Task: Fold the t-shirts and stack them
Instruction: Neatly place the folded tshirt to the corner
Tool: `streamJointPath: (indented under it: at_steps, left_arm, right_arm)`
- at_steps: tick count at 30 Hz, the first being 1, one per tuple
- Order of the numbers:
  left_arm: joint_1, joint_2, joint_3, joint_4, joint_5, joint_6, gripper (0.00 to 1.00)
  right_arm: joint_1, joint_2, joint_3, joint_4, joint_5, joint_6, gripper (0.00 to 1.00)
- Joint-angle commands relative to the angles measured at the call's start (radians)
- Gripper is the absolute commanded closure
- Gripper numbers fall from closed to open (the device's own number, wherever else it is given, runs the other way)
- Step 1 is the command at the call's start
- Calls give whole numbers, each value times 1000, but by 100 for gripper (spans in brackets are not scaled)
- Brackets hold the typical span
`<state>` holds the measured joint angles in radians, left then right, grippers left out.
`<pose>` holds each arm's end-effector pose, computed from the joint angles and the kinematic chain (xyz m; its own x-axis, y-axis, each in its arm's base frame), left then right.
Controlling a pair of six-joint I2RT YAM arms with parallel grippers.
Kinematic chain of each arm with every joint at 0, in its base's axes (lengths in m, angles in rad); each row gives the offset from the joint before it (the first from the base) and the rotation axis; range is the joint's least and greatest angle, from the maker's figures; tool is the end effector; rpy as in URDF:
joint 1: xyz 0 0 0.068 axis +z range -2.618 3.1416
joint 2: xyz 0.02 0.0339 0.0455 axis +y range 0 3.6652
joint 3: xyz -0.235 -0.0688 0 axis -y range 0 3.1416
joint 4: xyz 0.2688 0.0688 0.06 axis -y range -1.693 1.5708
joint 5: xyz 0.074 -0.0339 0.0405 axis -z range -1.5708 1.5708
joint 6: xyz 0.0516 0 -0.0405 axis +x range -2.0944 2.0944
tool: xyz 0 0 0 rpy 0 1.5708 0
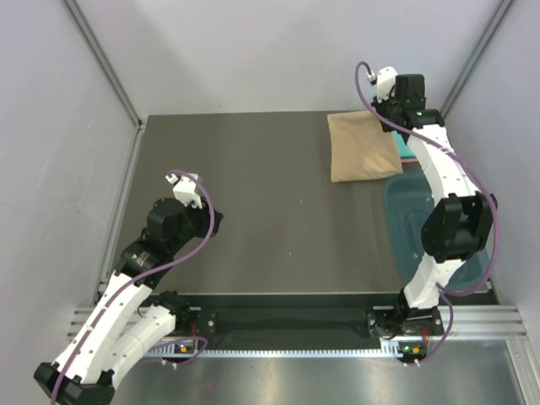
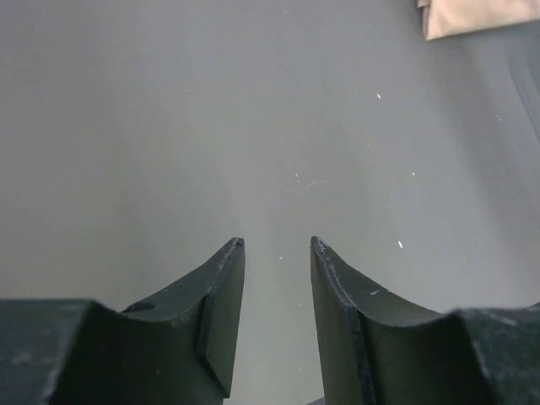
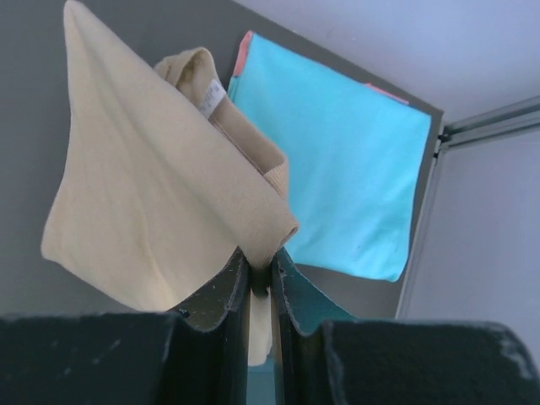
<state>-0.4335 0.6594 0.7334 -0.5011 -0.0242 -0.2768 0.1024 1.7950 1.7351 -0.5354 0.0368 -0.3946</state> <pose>0.1931 -0.0880 0.2852 -0.4709 -0.0831 -0.8783 0.2820 0.9292 -0.2391 0.4460 0.0439 0.3160 -0.4873 -0.4363 -0.7564 -0.2808 0.8985 -0.3374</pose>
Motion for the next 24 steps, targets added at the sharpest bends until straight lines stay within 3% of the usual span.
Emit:
streamJointPath:
  at_steps: [1, 20, 24]
  left_arm:
    - [-5, -3, 29, 24, 1, 18, 58]
    - [-21, 3, 27, 21, -11, 18, 58]
    - [-24, 8, 27, 19, -16, 18, 58]
  right_arm:
    - [-18, -74, 93, 28, 20, -35, 100]
    - [-95, -54, 230, -41, 9, -30, 100]
    - [-161, -43, 248, -34, -34, -9, 100]
